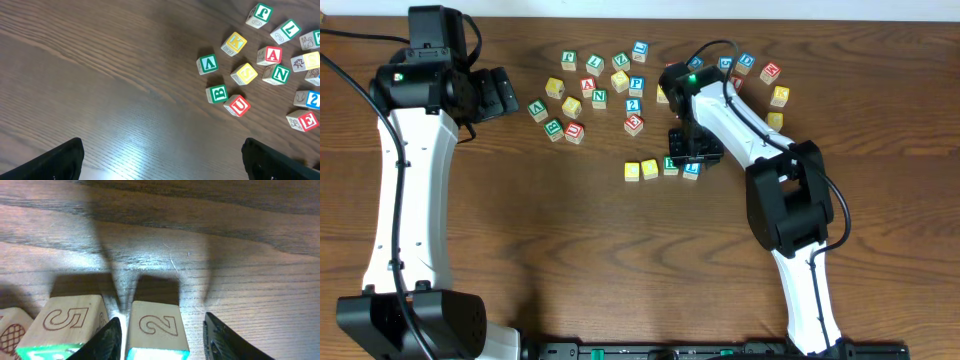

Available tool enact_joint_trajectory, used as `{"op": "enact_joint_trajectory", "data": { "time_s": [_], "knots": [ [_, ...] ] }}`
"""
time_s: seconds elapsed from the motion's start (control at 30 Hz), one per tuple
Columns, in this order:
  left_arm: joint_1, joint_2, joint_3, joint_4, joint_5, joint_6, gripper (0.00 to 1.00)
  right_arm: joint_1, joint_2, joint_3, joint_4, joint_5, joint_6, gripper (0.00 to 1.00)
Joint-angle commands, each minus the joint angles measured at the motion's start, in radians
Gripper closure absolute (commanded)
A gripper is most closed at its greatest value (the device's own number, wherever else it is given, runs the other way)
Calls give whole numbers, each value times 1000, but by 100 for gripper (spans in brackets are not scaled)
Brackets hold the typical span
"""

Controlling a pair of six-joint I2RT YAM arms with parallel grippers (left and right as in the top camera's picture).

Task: Spell out CORL
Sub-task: 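Place the L block right of the R block and release it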

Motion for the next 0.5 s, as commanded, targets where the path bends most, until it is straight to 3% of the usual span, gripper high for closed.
{"op": "enact_joint_trajectory", "data": {
  "time_s": [0.0, 0.47],
  "knots": [
    [2, 8, -4, -3, -12, 16, 1, 1, 0, 24, -8, -3, -21, 51],
    [2, 8, -4, -3, -12, 16, 1, -20, -2, 91, -40, -64, -74, 54]
  ]
}}
